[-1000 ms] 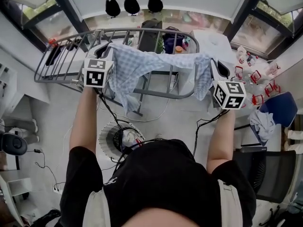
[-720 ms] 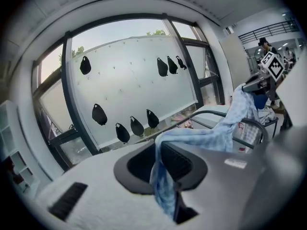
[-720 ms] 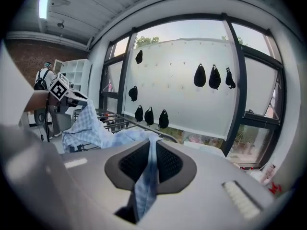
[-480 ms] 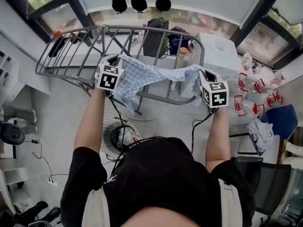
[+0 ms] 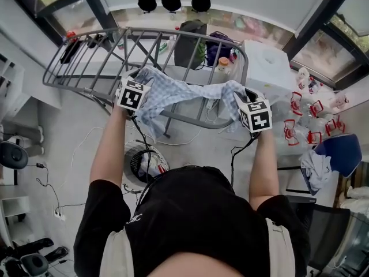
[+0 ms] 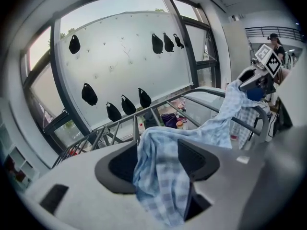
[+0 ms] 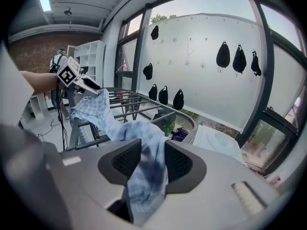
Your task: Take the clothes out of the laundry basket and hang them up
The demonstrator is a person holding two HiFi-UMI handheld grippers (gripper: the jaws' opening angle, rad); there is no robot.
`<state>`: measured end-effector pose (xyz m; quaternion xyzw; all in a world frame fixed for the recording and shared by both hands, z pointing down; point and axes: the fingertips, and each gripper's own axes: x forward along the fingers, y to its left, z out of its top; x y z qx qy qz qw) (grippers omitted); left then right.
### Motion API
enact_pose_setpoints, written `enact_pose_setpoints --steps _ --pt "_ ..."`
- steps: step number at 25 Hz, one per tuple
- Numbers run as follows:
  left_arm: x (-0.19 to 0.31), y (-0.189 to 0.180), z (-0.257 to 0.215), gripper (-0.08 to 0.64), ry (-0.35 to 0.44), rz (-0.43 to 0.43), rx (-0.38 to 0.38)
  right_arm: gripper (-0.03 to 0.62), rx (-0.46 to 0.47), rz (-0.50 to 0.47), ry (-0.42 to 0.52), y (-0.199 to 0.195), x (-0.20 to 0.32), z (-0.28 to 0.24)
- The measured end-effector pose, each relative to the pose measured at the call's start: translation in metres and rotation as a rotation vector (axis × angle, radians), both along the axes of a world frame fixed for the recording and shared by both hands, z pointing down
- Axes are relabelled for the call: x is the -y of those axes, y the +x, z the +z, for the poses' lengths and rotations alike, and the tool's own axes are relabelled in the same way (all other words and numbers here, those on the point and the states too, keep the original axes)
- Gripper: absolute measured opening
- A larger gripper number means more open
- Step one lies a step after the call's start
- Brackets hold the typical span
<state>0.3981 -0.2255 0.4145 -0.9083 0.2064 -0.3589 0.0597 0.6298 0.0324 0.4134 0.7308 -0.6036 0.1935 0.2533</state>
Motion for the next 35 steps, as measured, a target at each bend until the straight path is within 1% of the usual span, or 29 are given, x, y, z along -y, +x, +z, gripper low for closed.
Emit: enact_pose_setpoints --steps 2,4,6,7,9,10,12,13,15,17,18,19,21,23,26,31,35 --pt "-0.001 -0.002 0.002 0.302 0.005 -0.012 -0.011 0.182 0.004 -0.002 0.009 0.001 0.001 0.002" --pt "-0.004 -0.005 0.001 0.308 0.020 -0.026 -0.039 0.209 0.007 0.002 0.023 0.002 0.001 0.004" --pt "-0.006 -0.008 -0.007 0.301 0.043 -0.047 -0.088 0.226 0.000 0.028 0.043 0.009 0.001 0.002" --pt "-0.007 -0.010 -0.013 0.289 0.053 -0.061 -0.118 0.241 -0.008 0.052 0.057 0.014 0.001 -0.001" --pt "-0.009 -0.014 -0.027 0.256 0.066 -0.091 -0.180 0.244 -0.023 0.103 0.095 0.025 0.001 -0.011" --pt "-0.010 -0.017 -0.035 0.234 0.073 -0.107 -0.212 0.244 -0.028 0.125 0.125 0.030 0.002 -0.018" --pt "-0.013 -0.025 -0.052 0.178 0.097 -0.141 -0.277 0.238 -0.033 0.147 0.215 0.034 0.006 -0.039" --pt "-0.014 -0.029 -0.062 0.147 0.110 -0.157 -0.311 0.225 -0.035 0.146 0.271 0.032 0.009 -0.051" --pt "-0.019 -0.040 -0.081 0.081 0.134 -0.188 -0.377 0.155 -0.047 0.129 0.394 0.023 0.016 -0.078" --pt "-0.024 -0.052 -0.096 0.023 0.145 -0.219 -0.436 0.069 -0.059 0.111 0.519 0.009 0.022 -0.105" --pt "-0.027 -0.057 -0.102 0.006 0.146 -0.233 -0.462 0.043 -0.057 0.103 0.573 0.002 0.025 -0.117" --pt "-0.030 -0.063 -0.108 0.006 0.146 -0.246 -0.486 0.015 -0.050 0.094 0.618 -0.005 0.028 -0.127" --pt "-0.036 -0.072 -0.118 0.006 0.154 -0.267 -0.520 0.012 -0.032 0.068 0.674 -0.019 0.037 -0.141" --pt "-0.042 -0.082 -0.126 0.006 0.176 -0.286 -0.536 0.012 -0.017 0.031 0.700 -0.033 0.048 -0.149" --pt "-0.049 -0.101 -0.129 0.006 0.207 -0.327 -0.550 0.014 0.006 -0.037 0.700 -0.056 0.065 -0.152" --pt "-0.057 -0.143 -0.117 0.006 0.194 -0.418 -0.555 0.014 0.012 -0.159 0.656 -0.102 0.093 -0.142" --pt "-0.065 -0.182 -0.109 0.006 0.203 -0.495 -0.539 0.014 0.060 -0.268 0.645 -0.143 0.114 -0.139"
